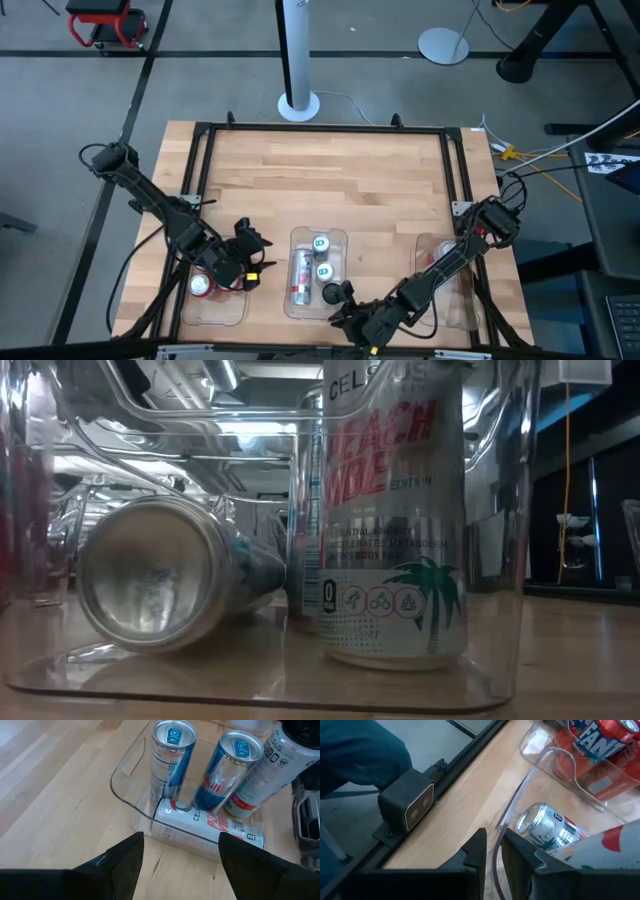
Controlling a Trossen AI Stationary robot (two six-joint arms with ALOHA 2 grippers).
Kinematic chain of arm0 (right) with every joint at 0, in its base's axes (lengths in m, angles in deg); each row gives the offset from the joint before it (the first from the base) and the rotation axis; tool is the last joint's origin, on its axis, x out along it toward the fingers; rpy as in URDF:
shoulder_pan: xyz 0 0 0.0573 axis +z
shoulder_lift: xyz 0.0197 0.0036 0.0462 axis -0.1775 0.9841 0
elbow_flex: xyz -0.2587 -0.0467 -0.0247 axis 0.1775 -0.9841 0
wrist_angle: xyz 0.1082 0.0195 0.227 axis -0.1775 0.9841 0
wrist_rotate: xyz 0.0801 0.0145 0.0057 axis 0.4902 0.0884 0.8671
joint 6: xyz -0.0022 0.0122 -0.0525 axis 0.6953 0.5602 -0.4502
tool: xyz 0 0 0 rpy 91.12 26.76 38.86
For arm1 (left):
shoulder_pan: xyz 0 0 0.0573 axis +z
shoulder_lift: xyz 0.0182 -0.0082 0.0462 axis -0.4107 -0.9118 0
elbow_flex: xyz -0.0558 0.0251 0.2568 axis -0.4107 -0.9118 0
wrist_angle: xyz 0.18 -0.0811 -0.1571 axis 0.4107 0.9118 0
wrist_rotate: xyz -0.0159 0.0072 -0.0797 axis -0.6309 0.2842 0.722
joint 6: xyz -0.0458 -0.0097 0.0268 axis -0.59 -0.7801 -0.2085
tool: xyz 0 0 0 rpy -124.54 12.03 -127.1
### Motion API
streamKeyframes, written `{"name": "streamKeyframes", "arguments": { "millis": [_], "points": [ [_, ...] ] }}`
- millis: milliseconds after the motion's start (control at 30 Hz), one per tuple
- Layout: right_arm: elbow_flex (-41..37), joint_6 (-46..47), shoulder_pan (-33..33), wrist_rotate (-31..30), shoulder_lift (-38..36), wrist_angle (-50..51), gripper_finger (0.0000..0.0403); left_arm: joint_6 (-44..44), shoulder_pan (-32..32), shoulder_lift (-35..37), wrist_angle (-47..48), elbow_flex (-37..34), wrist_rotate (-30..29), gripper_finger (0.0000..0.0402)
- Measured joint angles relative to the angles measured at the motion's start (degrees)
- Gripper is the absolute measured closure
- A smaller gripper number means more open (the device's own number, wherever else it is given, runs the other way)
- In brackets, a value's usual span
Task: Sort soda cans
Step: Adjust the middle transparent bin
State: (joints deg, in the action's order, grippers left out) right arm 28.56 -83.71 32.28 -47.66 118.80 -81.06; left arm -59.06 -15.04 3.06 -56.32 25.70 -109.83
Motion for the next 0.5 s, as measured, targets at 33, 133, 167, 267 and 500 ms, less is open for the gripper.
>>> {"name": "streamKeyframes", "arguments": {
  "millis": [33, 133, 167, 267, 500],
  "points": [
    [0.07, 0.01, 0.16, 0.11, 0.01, 0.04, 0.0345, 0.02, 0.00, 0.00, -0.03, 0.00, 0.00, 0.0155],
    [0.42, 0.13, 0.49, 1.64, 0.09, 0.33, 0.0345, 0.05, 0.00, 0.00, -0.01, 0.00, 0.00, 0.0155],
    [0.44, 0.22, 0.69, 1.99, 0.09, 0.33, 0.0345, 0.13, 0.00, 0.00, -0.01, 0.00, 0.00, 0.0155],
    [0.44, -0.04, 1.46, 1.34, 0.09, 0.39, 0.0345, 0.13, 0.00, 0.00, -0.02, 0.00, 0.00, 0.0155],
    [0.41, -1.68, 1.45, 1.35, 0.13, 0.05, 0.0345, 0.02, 0.00, 0.00, -0.01, 0.00, 0.02, 0.0155]
  ]
}}
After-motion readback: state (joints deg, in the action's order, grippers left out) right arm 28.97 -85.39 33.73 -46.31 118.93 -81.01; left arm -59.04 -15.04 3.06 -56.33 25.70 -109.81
